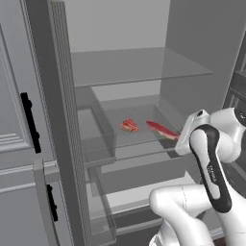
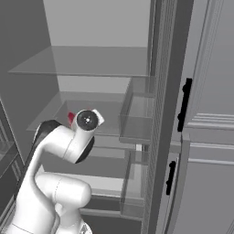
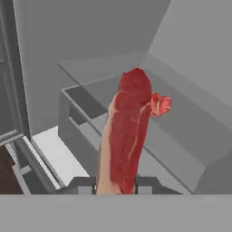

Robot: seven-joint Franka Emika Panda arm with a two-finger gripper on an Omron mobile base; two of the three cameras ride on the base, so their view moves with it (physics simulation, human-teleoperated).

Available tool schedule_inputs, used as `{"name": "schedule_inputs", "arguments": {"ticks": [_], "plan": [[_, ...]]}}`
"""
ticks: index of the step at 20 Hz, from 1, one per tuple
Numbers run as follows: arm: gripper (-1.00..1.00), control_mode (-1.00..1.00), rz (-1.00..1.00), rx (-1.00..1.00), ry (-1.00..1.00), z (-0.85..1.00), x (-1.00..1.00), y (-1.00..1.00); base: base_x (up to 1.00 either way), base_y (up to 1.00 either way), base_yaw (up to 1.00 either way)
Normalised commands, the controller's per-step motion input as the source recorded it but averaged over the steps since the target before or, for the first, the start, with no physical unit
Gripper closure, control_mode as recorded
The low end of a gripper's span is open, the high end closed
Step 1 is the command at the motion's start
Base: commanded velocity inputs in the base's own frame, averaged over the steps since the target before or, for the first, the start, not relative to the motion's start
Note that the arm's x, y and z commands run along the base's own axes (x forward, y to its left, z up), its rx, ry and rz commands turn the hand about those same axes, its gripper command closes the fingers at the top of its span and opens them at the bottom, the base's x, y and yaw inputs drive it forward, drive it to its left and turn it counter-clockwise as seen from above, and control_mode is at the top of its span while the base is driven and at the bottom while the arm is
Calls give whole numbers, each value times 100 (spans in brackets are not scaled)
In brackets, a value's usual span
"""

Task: Place one carrot and one steak in each tupperware on the nearby counter, to pack two identical lunches.

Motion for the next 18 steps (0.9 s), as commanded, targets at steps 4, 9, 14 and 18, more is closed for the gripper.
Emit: {"name": "schedule_inputs", "arguments": {"ticks": [4,9,14,18], "plan": [[100,-100,30,-35,9,74,-89,9,0,0,0],[100,-100,13,-17,-1,40,-100,0,0,0,0],[100,-100,0,6,-12,40,-100,0,0,0,0],[100,-100,5,3,-19,49,-100,0,0,0,0]]}}
